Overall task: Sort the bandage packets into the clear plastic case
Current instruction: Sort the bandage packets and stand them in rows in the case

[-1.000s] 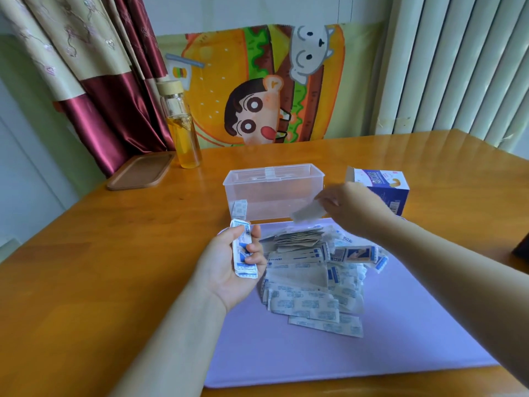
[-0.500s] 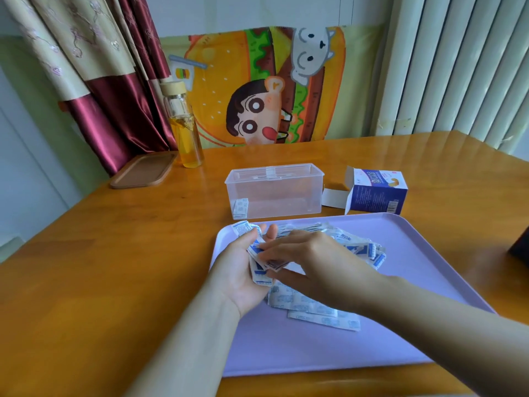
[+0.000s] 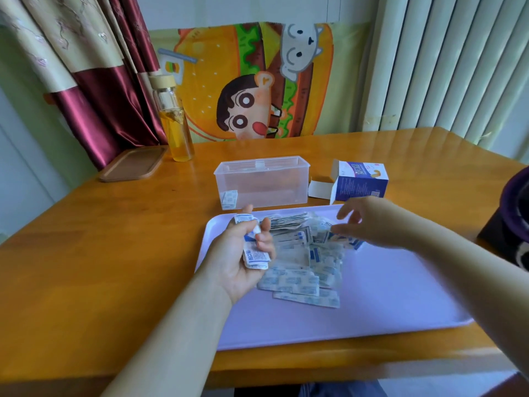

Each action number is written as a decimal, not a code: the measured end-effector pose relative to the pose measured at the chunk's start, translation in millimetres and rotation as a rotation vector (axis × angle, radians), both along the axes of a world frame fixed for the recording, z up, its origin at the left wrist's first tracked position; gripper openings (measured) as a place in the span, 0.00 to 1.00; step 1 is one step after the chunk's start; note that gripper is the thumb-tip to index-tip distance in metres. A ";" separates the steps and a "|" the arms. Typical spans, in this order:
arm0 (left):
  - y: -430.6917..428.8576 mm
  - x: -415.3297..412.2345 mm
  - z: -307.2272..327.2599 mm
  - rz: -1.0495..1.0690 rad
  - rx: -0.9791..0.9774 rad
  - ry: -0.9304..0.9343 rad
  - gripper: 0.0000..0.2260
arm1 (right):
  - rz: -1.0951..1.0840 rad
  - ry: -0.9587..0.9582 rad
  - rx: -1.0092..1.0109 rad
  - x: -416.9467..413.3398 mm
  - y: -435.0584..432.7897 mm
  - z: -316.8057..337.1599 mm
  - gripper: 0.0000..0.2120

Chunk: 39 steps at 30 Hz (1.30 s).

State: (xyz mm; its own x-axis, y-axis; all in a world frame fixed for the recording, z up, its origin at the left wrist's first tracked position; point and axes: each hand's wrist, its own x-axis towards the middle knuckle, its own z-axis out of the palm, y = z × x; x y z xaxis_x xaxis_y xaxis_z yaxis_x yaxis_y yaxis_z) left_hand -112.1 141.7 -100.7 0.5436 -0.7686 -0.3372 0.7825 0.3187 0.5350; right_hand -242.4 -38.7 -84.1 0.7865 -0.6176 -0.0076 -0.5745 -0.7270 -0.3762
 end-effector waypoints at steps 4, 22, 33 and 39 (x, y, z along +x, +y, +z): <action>-1.1 -5.8 0.7 -0.119 -0.015 0.012 0.04 | 0.040 -0.004 0.170 -8.1 -3.4 -4.8 0.10; -9.1 -21.5 2.0 -0.070 0.101 -0.161 0.07 | 0.312 -0.443 0.512 7.6 66.2 13.5 0.05; 16.5 7.1 -6.7 0.172 0.100 -0.046 0.06 | 0.284 0.074 -0.216 42.0 42.1 -15.2 0.15; 23.9 13.6 -10.7 0.202 0.089 -0.023 0.07 | 0.258 0.149 -0.087 56.5 45.3 -19.8 0.09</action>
